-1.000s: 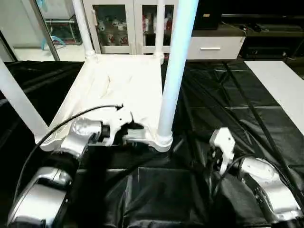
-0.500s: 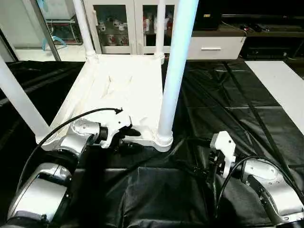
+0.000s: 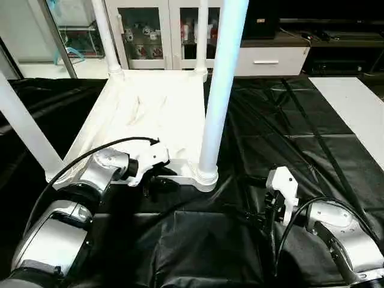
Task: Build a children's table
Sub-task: Rotate table base
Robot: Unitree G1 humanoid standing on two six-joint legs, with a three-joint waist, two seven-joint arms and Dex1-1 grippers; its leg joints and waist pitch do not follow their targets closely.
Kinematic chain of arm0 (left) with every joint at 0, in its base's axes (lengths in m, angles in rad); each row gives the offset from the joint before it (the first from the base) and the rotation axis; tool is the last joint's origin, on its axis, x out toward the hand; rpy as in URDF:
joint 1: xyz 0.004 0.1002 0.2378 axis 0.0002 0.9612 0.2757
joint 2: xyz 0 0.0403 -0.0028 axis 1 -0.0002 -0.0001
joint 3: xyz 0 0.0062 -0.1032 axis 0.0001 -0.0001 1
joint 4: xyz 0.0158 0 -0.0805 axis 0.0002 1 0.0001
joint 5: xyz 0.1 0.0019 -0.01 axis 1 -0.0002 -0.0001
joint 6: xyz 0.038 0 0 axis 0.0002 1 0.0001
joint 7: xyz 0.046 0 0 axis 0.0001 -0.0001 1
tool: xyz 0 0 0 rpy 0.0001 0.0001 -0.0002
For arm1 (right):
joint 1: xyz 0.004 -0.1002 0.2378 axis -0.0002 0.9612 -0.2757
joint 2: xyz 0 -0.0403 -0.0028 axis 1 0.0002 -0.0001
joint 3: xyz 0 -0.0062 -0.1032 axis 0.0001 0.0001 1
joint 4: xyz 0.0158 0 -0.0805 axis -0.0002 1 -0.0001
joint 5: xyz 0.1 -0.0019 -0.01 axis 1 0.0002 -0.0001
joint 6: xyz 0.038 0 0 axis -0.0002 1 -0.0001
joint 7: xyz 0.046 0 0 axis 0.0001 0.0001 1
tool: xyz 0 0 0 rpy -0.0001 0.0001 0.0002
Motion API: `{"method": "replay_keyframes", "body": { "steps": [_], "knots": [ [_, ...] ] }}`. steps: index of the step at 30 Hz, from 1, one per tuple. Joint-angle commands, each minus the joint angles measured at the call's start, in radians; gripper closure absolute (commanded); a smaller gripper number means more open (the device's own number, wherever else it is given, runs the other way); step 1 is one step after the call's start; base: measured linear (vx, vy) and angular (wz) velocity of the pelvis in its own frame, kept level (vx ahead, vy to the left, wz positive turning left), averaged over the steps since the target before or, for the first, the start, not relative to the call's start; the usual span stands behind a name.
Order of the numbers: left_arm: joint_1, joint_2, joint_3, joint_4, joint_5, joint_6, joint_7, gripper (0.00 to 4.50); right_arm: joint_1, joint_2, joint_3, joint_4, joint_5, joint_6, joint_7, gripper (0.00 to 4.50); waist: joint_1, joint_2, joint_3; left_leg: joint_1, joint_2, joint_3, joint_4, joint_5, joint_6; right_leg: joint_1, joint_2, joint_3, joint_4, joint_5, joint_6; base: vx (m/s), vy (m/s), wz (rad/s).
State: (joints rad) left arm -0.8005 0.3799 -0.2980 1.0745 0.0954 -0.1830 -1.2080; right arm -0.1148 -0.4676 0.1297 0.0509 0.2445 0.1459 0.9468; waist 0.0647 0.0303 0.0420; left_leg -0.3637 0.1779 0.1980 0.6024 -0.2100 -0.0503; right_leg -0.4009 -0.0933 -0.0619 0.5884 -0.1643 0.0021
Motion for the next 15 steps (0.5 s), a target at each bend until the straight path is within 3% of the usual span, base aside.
{"method": "replay_keyframes", "body": {
  "steps": [1, 3, 4, 5, 6, 7, 8, 10, 15],
  "knots": [
    [0.006, -0.012, -0.03, 0.037, 0.034, 0.009, -0.012, 3.5, -0.015, -0.004, 0.006, 0.005, 0.001, -0.006, 0.005, 0.0, 0.005, -0.006, -0.054, 0.011, 0.056, -0.028, -0.086, -0.247, 0.042, 0.046, -0.066, 0.042, -0.066, -0.245, -0.254, 0.0, 0.0, 0.0],
    [0.003, -0.01, -0.032, 0.044, 0.043, 0.005, -0.013, 3.65, -0.018, 0.0, 0.001, 0.009, -0.002, -0.013, -0.003, 0.0, 0.005, -0.003, -0.057, 0.011, 0.056, -0.029, -0.085, -0.239, 0.042, 0.047, -0.066, 0.042, -0.064, -0.218, -0.259, 0.0, 0.0, 0.0],
    [0.005, -0.009, -0.026, 0.044, 0.04, 0.006, -0.016, 3.74, -0.02, 0.006, -0.006, 0.013, -0.006, -0.023, -0.017, 0.0, 0.006, 0.007, -0.058, 0.011, 0.056, -0.03, -0.085, -0.236, 0.041, 0.047, -0.066, 0.042, -0.062, -0.206, -0.262, 0.0, 0.0, 0.0],
    [0.01, -0.01, -0.015, 0.038, 0.027, 0.012, -0.022, 3.93, -0.022, 0.013, -0.014, 0.016, -0.007, -0.028, -0.034, 0.0, 0.003, 0.001, -0.058, 0.011, 0.056, -0.028, -0.085, -0.232, 0.042, 0.047, -0.064, 0.041, -0.061, -0.181, -0.268, 0.0, 0.0, 0.0],
    [0.016, -0.012, -0.005, 0.032, 0.014, 0.017, -0.027, 3.93, -0.024, 0.02, -0.022, 0.019, -0.008, -0.033, -0.049, 0.0, 0.004, 0.008, -0.059, 0.011, 0.056, -0.029, -0.085, -0.23, 0.04, 0.048, -0.066, 0.041, -0.059, -0.172, -0.273, 0.0, 0.0, 0.0],
    [0.019, -0.013, 0.002, 0.028, 0.005, 0.021, -0.031, 4.09, -0.025, 0.025, -0.028, 0.021, -0.009, -0.036, -0.059, 0.0, 0.003, 0.003, -0.059, 0.011, 0.055, -0.027, -0.084, -0.228, 0.041, 0.048, -0.066, 0.041, -0.06, -0.161, -0.278, 0.0, 0.0, 0.0],
    [0.035, -0.021, 0.021, 0.009, -0.022, 0.034, -0.044, 4.16, -0.025, 0.032, -0.035, 0.027, -0.007, -0.032, -0.073, 0.0, 0.004, 0.016, -0.06, 0.011, 0.056, -0.029, -0.085, -0.221, 0.041, 0.05, -0.066, 0.041, -0.056, -0.146, -0.286, 0.0, 0.0, 0.0],
    [0.076, -0.041, 0.046, -0.033, -0.064, 0.067, -0.049, 4.22, -0.01, 0.034, -0.032, 0.028, -0.001, -0.024, -0.066, 0.0, -0.001, 0.009, -0.061, 0.007, 0.055, -0.026, -0.083, -0.218, 0.056, 0.054, -0.064, 0.039, -0.054, -0.113, -0.3, 0.0, 0.0, 0.0],
    [0.162, -0.08, 0.066, -0.124, -0.104, 0.115, -0.012, 4.45, 0.008, 0.025, -0.021, 0.024, -0.018, -0.029, -0.066, 0.0, -0.001, 0.015, -0.064, 0.005, 0.056, -0.025, -0.079, -0.184, 0.099, 0.054, -0.066, 0.038, -0.059, -0.159, -0.276, 0.0, 0.0, 0.0]
  ]
}}
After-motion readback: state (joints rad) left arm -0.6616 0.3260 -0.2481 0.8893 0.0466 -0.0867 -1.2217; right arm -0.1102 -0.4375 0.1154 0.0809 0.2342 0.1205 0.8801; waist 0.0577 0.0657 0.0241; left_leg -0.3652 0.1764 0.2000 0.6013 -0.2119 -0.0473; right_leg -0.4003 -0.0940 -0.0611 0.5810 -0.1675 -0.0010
